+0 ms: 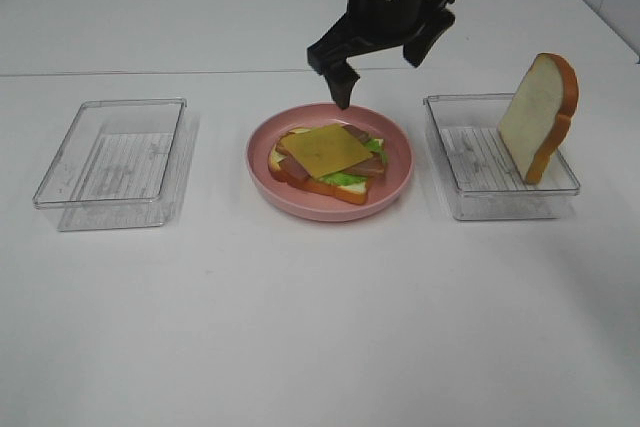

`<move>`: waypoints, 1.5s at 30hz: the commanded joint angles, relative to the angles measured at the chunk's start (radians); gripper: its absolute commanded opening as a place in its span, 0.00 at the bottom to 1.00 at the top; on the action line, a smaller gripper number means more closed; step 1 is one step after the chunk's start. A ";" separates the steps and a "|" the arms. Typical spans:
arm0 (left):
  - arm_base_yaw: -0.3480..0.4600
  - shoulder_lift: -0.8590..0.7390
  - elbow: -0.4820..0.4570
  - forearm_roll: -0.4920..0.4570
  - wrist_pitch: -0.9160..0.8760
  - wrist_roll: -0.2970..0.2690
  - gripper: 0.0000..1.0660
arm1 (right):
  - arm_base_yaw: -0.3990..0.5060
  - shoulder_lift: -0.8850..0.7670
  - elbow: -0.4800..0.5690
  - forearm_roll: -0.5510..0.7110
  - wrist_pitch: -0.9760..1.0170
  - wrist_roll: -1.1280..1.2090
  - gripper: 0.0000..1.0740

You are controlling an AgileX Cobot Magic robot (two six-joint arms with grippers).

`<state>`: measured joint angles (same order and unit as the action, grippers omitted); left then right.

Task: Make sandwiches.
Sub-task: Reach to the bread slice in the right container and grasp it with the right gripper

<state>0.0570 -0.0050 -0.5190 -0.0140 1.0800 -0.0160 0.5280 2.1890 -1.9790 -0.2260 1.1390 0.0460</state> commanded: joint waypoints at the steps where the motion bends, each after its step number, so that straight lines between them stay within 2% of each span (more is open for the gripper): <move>1: 0.002 -0.012 0.002 -0.008 -0.007 -0.003 0.92 | -0.043 -0.058 -0.004 -0.023 0.038 0.007 0.92; 2: 0.002 -0.012 0.002 -0.008 -0.007 -0.003 0.92 | -0.043 -0.058 -0.004 -0.023 0.038 0.007 0.92; 4: 0.002 -0.012 0.002 -0.008 -0.007 -0.003 0.92 | -0.110 -0.111 -0.004 -0.022 0.060 0.007 0.92; 7: 0.002 -0.012 0.002 -0.008 -0.007 -0.003 0.92 | -0.132 -0.121 -0.004 -0.021 0.062 0.007 0.92; 9: 0.002 -0.012 0.002 -0.008 -0.007 -0.003 0.92 | -0.210 -0.157 -0.004 -0.018 0.067 0.006 0.92; 13: 0.002 -0.012 0.002 -0.008 -0.007 -0.003 0.92 | -0.271 -0.163 -0.004 -0.016 0.075 0.006 0.92; 17: 0.002 -0.012 0.002 -0.008 -0.007 -0.003 0.92 | -0.368 -0.158 -0.002 0.030 0.083 0.005 0.92; 24: 0.002 -0.012 0.002 -0.008 -0.007 -0.003 0.92 | -0.455 -0.132 -0.002 0.088 0.078 -0.002 0.92; 25: 0.002 -0.012 0.002 -0.008 -0.007 -0.003 0.92 | -0.480 -0.114 -0.002 0.131 0.078 -0.002 0.92; 28: 0.002 -0.012 0.002 -0.008 -0.007 -0.003 0.92 | -0.498 -0.083 -0.002 0.189 0.078 -0.029 0.92; 45: 0.002 -0.012 0.002 -0.008 -0.007 -0.003 0.92 | -0.495 0.091 -0.002 0.192 0.028 -0.046 0.92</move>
<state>0.0570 -0.0050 -0.5190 -0.0140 1.0800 -0.0160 0.0350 2.2760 -1.9800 -0.0350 1.1720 0.0130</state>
